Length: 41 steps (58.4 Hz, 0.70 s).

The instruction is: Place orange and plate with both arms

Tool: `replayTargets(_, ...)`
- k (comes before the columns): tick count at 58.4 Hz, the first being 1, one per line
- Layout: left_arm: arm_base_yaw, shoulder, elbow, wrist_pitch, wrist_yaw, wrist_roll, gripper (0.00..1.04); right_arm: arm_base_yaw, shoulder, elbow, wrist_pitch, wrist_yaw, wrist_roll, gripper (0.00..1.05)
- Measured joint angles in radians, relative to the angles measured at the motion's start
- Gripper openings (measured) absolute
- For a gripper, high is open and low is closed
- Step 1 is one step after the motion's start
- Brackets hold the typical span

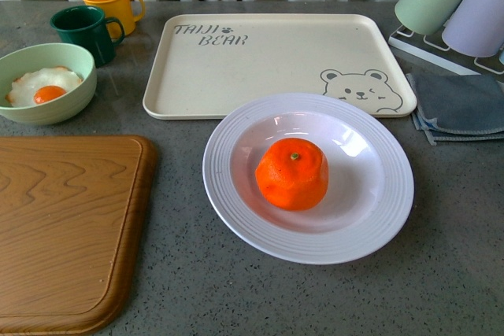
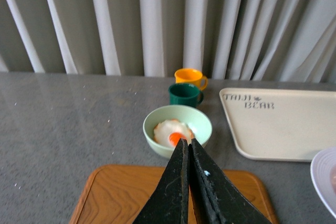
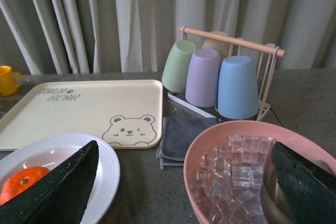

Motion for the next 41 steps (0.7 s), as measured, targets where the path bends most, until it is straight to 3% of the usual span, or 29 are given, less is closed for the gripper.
replayTargets(13,0.001,-0.002,0.000,-0.002,0.000,0.000,0.06,0.000,0.000,0.000,0.000,0.000,0.000,0.96)
replayTargets(20,0.001,-0.003,0.000,-0.002,0.000,0.000,0.31,0.000,0.000,0.000,0.000,0.000,0.000,0.96)
replayTargets(41,0.001,-0.003,0.000,-0.002,0.000,0.000,0.93,-0.004,0.011,0.006,-0.016,-0.019,0.011,0.96)
